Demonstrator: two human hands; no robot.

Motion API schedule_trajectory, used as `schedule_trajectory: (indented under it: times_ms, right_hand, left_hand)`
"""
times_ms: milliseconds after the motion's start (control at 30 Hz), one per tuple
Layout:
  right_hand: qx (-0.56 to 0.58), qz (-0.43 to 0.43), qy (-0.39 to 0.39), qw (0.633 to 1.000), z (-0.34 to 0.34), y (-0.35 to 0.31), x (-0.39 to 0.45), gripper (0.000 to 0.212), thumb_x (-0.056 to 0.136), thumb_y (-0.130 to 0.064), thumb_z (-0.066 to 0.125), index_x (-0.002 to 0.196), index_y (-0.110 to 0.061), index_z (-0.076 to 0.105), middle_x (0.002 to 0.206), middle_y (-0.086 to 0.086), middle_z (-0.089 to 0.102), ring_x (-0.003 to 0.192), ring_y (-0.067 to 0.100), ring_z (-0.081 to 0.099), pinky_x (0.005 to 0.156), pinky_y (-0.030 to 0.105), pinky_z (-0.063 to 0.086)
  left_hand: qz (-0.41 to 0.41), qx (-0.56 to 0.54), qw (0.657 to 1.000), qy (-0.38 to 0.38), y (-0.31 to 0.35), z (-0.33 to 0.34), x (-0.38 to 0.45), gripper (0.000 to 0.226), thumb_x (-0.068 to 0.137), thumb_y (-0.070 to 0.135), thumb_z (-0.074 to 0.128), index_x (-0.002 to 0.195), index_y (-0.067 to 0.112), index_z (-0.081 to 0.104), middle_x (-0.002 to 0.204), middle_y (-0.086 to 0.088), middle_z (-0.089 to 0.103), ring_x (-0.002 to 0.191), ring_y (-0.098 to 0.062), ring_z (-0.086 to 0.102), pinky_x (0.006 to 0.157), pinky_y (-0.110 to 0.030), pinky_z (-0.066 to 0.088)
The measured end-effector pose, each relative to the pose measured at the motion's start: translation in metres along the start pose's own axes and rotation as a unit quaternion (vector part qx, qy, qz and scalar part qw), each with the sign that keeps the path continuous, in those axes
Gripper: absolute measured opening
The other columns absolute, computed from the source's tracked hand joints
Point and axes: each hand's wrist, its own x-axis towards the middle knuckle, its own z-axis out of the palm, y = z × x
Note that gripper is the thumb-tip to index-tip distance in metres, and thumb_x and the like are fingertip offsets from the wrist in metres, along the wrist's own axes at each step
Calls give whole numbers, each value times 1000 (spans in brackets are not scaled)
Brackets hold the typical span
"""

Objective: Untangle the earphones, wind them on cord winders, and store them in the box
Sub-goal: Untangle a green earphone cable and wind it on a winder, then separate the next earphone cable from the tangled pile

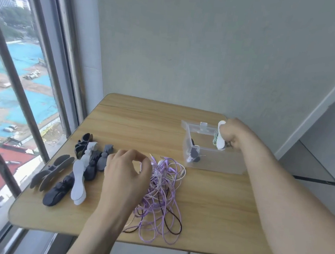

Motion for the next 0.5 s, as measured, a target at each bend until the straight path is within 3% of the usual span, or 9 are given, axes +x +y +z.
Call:
schedule_trajectory:
  times_ms: [67, 100, 267, 333, 433, 500]
  right_hand:
    - [-106, 11, -69, 992, 12, -2, 17, 13, 99, -5, 51, 101, 2, 61, 105, 16, 52, 94, 27, 50, 89, 40, 47]
    - [-135, 17, -88, 987, 20, 0, 26, 23, 98, -8, 53, 116, 4, 62, 107, 16, 57, 96, 29, 55, 92, 41, 49]
    - [-234, 32, -180, 955, 43, -10, 28, 40, 105, -27, 45, 133, 0, 56, 136, 16, 56, 113, 28, 60, 90, 35, 47]
    - [-229, 31, -184, 955, 42, -13, 28, 41, 106, -29, 42, 133, 0, 55, 133, 18, 59, 110, 30, 62, 84, 35, 50]
    - [-208, 43, -186, 959, 28, -16, 25, 28, 104, -30, 45, 121, -9, 55, 103, 14, 64, 83, 27, 63, 57, 27, 46]
    - [-212, 32, -160, 964, 14, -16, 19, 24, 103, -39, 48, 112, -18, 50, 104, 15, 64, 85, 28, 63, 62, 27, 44]
  left_hand:
    - [-17, 7, 1000, -11, -3, -1, 3, 10, 90, 24, 61, 81, 23, 66, 86, 13, 55, 104, -23, 49, 82, -28, 30]
    - [-23, 10, 1000, -18, -4, -1, 3, 10, 90, 25, 61, 82, 24, 66, 86, 13, 54, 105, -23, 49, 82, -29, 30]
    - [-28, 18, 998, -49, -9, -3, 5, 10, 91, 30, 59, 82, 29, 63, 94, 12, 58, 108, -20, 49, 85, -31, 33]
    - [-30, 28, 998, -49, -13, -5, 8, 11, 91, 31, 59, 80, 31, 60, 99, 8, 62, 108, -20, 50, 83, -31, 34]
    - [-42, 43, 996, -65, -18, -9, 11, 9, 92, 34, 57, 84, 30, 60, 104, 6, 64, 109, -20, 51, 81, -31, 34]
    - [-49, 58, 994, -80, -21, -11, 12, 11, 92, 37, 57, 88, 28, 62, 105, 5, 62, 110, -21, 51, 83, -32, 35]
